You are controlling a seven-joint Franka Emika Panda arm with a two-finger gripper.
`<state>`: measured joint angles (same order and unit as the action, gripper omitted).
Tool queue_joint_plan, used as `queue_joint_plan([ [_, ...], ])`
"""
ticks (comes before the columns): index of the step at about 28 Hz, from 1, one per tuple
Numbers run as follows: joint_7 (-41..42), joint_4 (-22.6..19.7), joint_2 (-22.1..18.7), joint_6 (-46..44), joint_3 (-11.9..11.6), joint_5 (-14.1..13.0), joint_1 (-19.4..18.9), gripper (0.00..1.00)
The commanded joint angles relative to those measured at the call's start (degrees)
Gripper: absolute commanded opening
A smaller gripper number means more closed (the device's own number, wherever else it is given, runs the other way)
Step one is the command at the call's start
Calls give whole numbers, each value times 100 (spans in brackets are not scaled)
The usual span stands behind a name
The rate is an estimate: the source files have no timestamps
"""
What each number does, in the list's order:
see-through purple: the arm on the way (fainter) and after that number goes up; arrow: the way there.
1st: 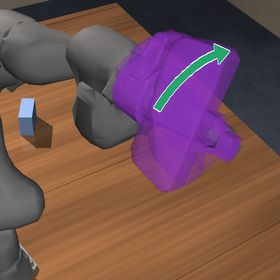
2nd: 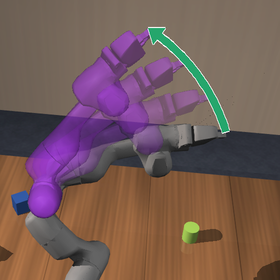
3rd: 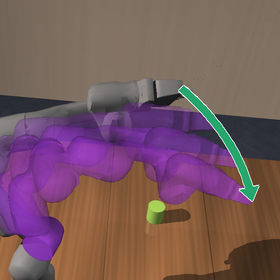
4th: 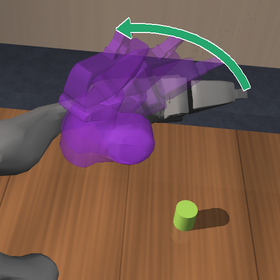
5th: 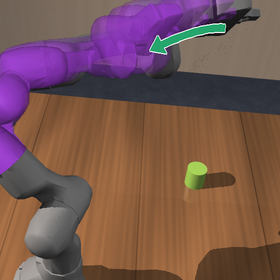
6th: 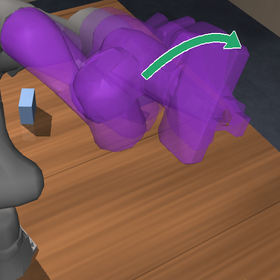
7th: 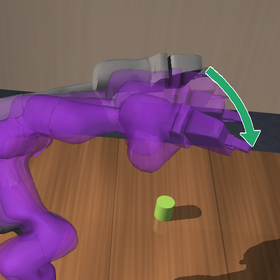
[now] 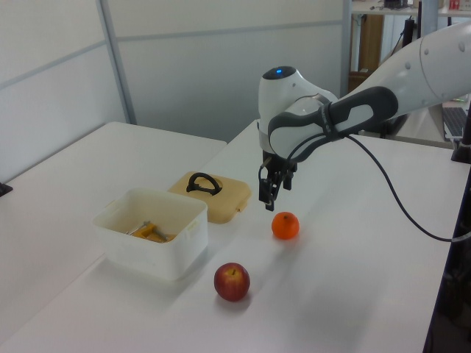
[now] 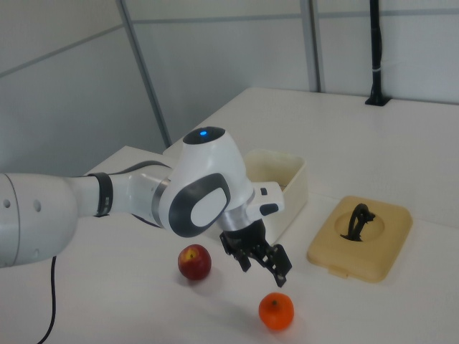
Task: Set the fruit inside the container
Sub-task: 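Lower the open gripper down onto the orange mandarin, then close the gripper around the orange mandarin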
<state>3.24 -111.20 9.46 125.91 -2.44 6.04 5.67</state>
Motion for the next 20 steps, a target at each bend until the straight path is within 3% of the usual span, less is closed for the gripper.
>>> queue_joint_plan([
  [1, -95, -112, 187, 363, -46, 266, 40, 100],
  [8, -113, -121, 434, 601, -46, 407, 128, 100],
  [15, -833, -226, 609, 742, -46, 1057, 75, 100],
  [20, -974, -323, 636, 882, -37, 1137, 40, 100],
])
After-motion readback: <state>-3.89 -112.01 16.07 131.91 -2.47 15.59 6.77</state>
